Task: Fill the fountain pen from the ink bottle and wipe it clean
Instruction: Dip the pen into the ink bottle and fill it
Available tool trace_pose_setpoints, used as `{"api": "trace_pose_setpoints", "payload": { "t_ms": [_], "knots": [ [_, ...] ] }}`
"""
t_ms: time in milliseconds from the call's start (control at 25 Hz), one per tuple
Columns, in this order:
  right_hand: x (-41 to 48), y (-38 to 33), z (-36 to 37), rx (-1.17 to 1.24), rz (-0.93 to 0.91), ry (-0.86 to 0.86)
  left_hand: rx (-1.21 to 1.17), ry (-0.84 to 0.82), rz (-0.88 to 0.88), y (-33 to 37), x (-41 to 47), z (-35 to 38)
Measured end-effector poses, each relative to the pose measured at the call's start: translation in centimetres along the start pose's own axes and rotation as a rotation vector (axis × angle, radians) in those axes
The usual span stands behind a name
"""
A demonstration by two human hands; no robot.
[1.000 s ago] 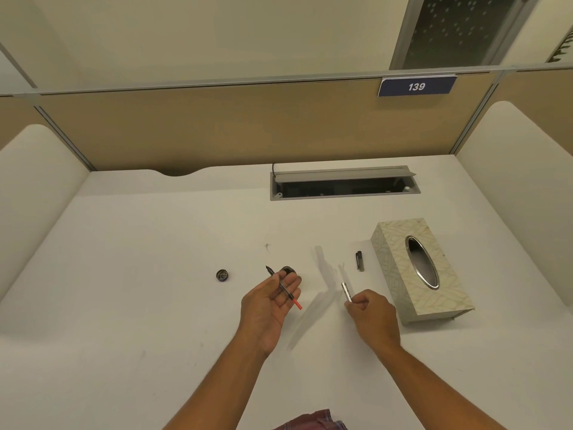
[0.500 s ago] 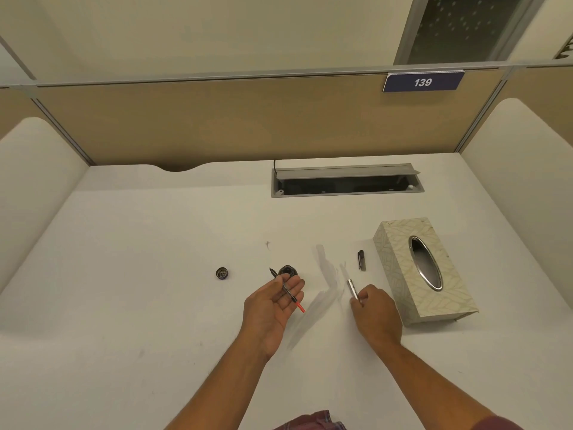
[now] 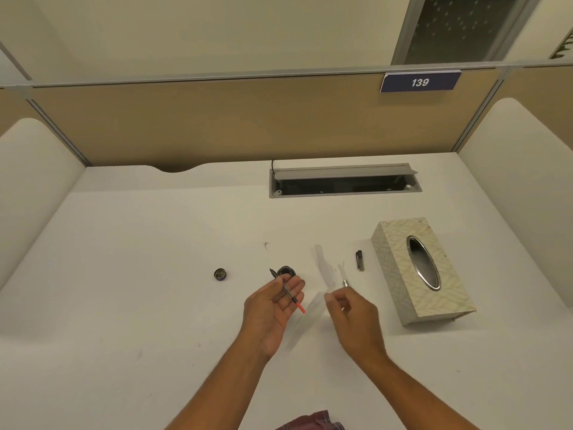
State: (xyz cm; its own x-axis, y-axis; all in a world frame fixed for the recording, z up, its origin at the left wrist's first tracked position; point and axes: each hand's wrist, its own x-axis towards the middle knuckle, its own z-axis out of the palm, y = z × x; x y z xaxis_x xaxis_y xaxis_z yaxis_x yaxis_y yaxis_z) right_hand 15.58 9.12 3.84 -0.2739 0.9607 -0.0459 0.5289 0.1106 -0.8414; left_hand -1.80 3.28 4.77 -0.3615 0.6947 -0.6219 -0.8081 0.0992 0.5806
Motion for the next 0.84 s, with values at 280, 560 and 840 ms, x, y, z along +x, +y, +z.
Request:
{"api": "trace_pose_setpoints", "payload": {
  "t_ms": [280,560,840],
  "knots": [
    [-1.8,-3.6,1.1,0.184,0.225,-0.36,0.022,-0.028,-0.032,-0.9,-0.2,-0.1],
    [-2.1,-4.2,1.0,0.259,0.34,-0.275,-0.011,-0.055,-0.06,-1.2,0.1,-0.5],
    [-1.1,-4.5,1.0,0.277,0.276,-0.026,0.187,-0.057,-0.016,-0.5,0.1,-0.9]
  ]
}}
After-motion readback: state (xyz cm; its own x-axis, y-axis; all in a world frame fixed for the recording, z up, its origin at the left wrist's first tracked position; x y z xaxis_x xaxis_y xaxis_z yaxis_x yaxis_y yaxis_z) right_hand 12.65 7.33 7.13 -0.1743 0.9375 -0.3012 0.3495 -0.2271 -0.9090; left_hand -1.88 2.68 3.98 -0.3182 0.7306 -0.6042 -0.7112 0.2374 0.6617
